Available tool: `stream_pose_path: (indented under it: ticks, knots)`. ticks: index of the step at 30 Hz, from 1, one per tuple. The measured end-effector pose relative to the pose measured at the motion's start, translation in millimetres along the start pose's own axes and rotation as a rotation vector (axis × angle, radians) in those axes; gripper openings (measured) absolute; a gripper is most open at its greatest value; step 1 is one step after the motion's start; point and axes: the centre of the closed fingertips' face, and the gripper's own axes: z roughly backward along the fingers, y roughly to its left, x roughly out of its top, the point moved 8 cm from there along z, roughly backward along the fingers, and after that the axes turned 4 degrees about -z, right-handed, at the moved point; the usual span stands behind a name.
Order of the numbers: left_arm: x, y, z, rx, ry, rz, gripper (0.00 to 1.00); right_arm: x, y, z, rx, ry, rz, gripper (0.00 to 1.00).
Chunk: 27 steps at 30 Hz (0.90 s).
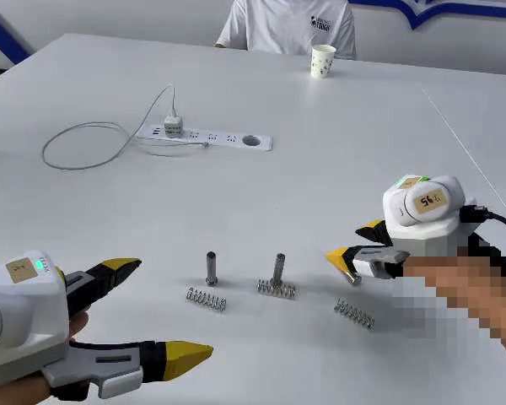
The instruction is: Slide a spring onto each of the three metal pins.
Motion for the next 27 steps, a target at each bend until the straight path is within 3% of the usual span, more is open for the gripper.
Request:
stream_pose_path:
  ticks: [19,27]
  knots:
    - [-4.7,0.5,0.4,0.002,0.009,0.010,0.95,-7.4,5.4,-21.1,-0.007,0.092,-0.034,0.19]
    - [-5.9,4.1,2.1,0.011,0.006,0.019,0.95,-8.5,5.5,-26.6,-0.005,0.107,-0.069,0.14]
